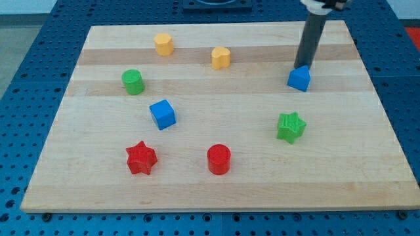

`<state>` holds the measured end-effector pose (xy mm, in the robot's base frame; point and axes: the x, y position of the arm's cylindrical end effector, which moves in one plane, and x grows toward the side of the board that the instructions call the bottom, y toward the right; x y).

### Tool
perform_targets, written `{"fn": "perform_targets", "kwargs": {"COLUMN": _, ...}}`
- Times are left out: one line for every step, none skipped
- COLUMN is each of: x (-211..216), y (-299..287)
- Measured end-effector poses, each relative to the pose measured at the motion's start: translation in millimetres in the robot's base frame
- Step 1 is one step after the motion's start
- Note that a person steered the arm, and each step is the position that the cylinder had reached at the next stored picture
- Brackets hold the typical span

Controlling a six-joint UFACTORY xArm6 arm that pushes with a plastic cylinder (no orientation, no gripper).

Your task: Place the arm parallel to the red star

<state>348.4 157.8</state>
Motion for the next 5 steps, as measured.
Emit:
{"fn": "perform_targets", "kwargs": {"x": 21, "y": -34}}
{"fn": "perform_targets", "kwargs": {"x": 36, "y": -68}}
{"fn": "perform_targets", "kwargs": {"x": 46, "y": -92}}
{"fn": "perform_targets", "kwargs": {"x": 102, "y": -106}}
{"fn": "perform_targets", "kwargs": {"x": 114, "y": -111}}
